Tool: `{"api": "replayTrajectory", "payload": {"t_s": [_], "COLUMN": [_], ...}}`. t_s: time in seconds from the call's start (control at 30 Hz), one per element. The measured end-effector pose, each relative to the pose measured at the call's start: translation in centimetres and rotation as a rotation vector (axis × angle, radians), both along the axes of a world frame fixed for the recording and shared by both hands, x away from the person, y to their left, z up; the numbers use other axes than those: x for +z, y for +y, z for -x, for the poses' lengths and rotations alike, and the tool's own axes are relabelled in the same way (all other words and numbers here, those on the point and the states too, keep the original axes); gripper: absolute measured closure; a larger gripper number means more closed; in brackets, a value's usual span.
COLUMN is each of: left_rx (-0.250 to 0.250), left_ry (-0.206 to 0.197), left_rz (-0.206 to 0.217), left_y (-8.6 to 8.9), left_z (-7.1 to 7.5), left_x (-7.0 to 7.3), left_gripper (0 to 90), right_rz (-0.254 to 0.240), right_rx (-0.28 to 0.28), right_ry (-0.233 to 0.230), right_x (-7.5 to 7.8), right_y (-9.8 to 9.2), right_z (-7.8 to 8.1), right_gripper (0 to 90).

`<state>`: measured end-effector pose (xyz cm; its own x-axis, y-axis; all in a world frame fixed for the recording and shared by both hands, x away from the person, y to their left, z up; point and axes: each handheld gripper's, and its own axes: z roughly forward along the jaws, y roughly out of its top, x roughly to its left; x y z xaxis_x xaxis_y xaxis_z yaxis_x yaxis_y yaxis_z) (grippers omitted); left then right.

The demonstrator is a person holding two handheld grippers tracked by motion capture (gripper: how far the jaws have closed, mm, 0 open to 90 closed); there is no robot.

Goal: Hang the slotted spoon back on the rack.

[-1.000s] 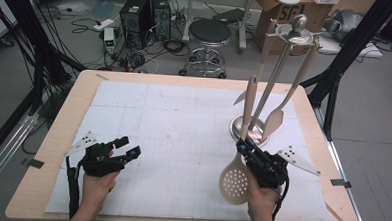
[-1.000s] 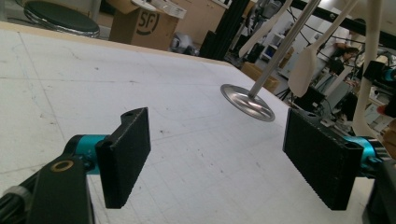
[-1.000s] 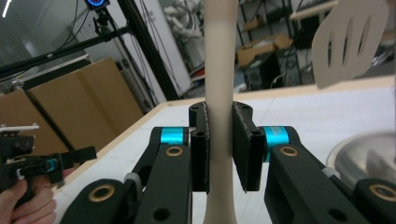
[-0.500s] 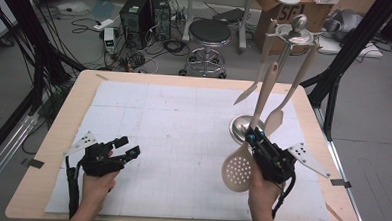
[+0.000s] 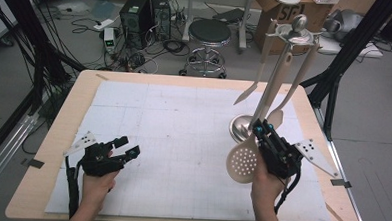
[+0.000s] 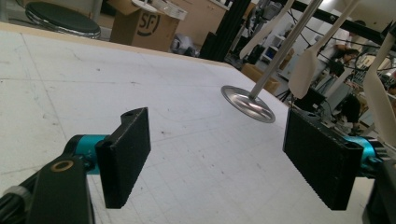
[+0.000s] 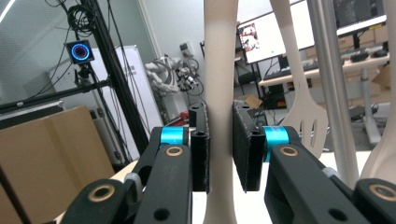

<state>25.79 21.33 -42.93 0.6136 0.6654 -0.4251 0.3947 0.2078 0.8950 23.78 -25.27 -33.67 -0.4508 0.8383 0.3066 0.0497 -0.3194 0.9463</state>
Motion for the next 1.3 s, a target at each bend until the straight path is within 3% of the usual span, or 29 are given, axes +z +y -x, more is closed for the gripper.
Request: {"api": "replayTrajectory", "payload": {"t_s": [0.33, 0.67, 0.93, 1.3], "left_rx": [0.004, 0.004, 0.007, 0.007], "left_ry": [-0.004, -0.003, -0.001, -0.004], "left_rz": [0.002, 0.001, 0.008, 0.004], "left_y": [0.0, 0.0, 0.1, 0.2], "left_z": [0.0, 0.0, 0.1, 0.1], "left_x": [0.0, 0.0, 0.1, 0.1], "left_gripper": [23.8, 23.8, 23.8, 23.8], "right_rz": [-0.026, -0.005, 0.048, 0.053], "right_rx": [0.001, -0.008, -0.055, -0.106], "right_ry": [0.004, 0.039, 0.055, 0.049], "right_x": [0.8, 1.4, 1.1, 0.8], "right_y": [-0.4, -0.6, -0.5, -0.9], "right_z": [-0.7, -1.6, -1.7, -1.3], "right_gripper": [79.0, 79.0, 78.9, 78.7]}}
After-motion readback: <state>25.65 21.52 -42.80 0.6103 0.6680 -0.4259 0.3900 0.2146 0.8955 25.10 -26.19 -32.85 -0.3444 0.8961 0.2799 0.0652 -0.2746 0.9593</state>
